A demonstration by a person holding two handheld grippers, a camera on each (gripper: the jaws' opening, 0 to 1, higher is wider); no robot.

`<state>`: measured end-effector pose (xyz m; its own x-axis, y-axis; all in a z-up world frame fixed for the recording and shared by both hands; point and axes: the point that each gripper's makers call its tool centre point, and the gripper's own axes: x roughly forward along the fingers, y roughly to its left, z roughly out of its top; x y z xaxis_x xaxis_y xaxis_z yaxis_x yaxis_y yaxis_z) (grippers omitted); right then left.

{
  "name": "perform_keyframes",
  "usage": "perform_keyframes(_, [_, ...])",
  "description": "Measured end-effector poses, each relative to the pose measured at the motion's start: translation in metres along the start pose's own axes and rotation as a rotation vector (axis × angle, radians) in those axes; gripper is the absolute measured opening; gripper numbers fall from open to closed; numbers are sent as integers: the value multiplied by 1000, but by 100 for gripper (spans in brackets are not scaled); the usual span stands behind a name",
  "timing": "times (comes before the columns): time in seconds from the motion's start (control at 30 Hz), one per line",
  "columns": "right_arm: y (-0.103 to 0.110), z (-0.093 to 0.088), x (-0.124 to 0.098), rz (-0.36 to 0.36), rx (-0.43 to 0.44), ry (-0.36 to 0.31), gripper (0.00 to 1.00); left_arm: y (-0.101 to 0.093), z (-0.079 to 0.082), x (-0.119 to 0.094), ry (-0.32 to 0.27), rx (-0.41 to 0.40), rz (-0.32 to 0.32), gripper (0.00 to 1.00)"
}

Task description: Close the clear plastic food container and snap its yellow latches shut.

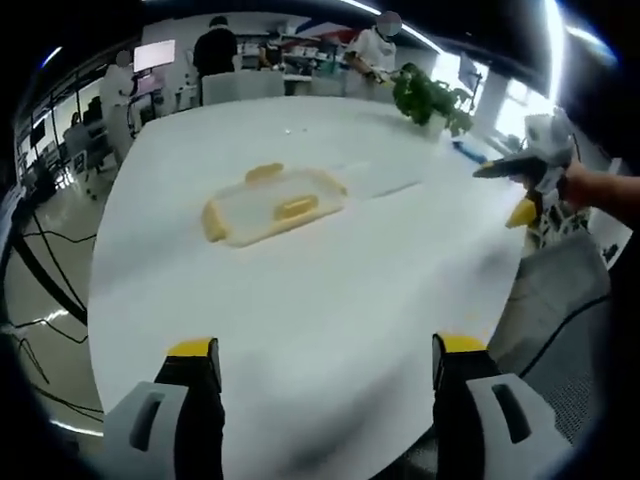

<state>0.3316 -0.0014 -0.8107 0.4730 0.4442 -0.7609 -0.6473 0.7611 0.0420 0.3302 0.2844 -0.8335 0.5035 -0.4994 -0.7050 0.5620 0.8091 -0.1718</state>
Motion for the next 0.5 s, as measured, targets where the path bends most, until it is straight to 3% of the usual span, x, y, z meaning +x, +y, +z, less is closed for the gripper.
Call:
perform_keyframes(0.3, [4,11,17,41,-74,19,90,24,2,1,9,5,9,85])
perform_keyframes(0.5, [-2,21,26,29,-114,19,91,32,7,3,0,-12,-6,86])
